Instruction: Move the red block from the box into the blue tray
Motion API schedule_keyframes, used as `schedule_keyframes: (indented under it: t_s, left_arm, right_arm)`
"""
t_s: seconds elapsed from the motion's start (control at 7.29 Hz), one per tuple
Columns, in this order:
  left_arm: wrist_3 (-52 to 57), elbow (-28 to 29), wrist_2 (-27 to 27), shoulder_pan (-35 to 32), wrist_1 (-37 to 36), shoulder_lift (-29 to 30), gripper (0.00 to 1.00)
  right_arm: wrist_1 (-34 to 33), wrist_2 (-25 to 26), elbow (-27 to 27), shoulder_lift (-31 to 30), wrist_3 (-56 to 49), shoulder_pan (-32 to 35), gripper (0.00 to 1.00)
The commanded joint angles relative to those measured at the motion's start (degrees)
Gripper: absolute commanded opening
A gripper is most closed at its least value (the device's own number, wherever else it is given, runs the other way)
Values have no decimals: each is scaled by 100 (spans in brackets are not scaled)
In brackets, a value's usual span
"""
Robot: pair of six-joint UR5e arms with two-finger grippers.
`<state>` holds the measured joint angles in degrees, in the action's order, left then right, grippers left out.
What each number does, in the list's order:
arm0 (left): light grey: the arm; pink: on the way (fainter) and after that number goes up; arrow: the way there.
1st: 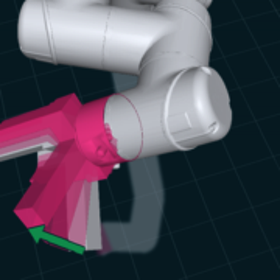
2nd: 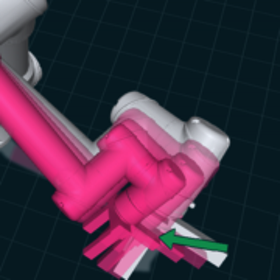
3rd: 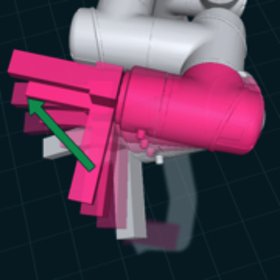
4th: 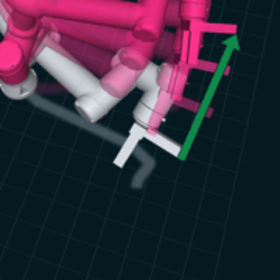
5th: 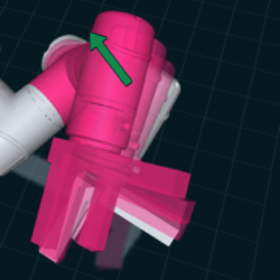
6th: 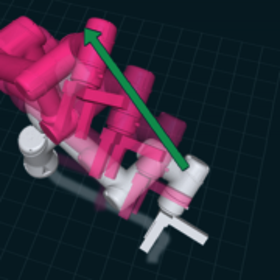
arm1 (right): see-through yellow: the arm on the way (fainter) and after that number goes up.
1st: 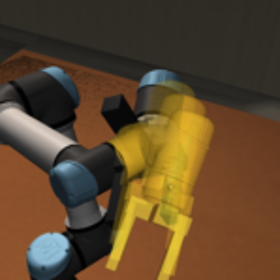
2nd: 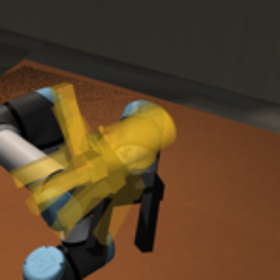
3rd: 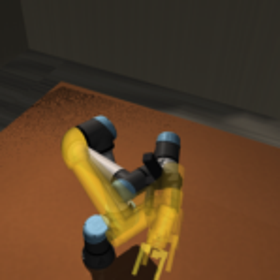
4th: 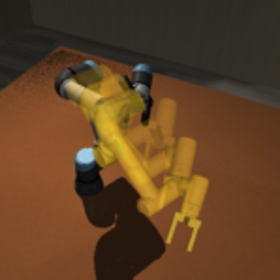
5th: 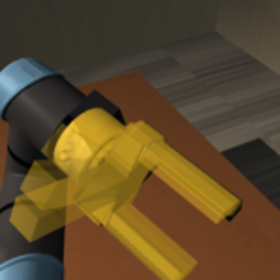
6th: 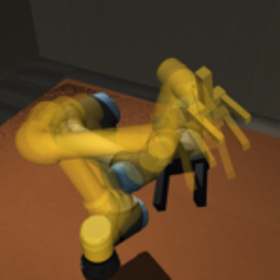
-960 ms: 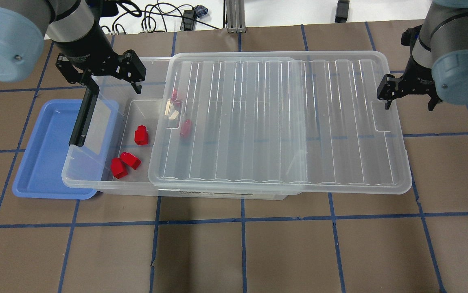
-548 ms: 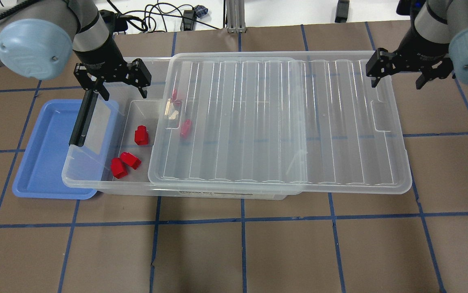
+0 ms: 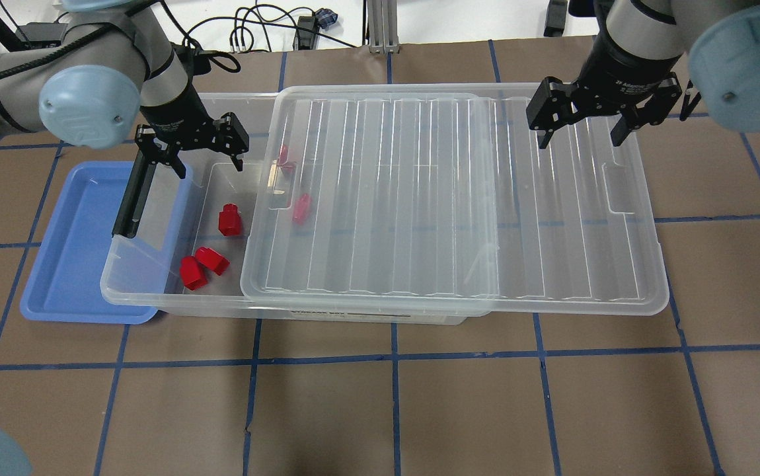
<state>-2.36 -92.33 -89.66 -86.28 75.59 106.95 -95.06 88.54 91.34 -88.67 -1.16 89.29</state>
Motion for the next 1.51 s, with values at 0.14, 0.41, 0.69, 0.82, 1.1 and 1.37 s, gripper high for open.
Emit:
schedule_keyframes:
  t_s: [0.14, 0.41, 0.69, 0.82, 1.1, 1.37]
  left_arm:
    - [-71, -303, 10, 41, -553, 256, 100]
    - [-221, -356, 1, 41, -563, 414, 100]
    - [-142, -382, -51, 41, -545, 502, 100]
    - [-133, -460, -60, 32, -571, 511, 100]
    - [42, -496, -51, 41, -624, 573, 100]
    - [278, -557, -60, 119, -642, 599, 100]
  right_arm:
    - [32, 5, -29, -10, -24, 10, 100]
    - [32, 5, -11, -28, -68, 10, 100]
    - [32, 5, -2, -19, -33, 19, 100]
    - [32, 5, -2, -36, -33, 19, 100]
    - [23, 5, -11, -28, -33, 19, 100]
    - [32, 5, -11, -36, -33, 19, 100]
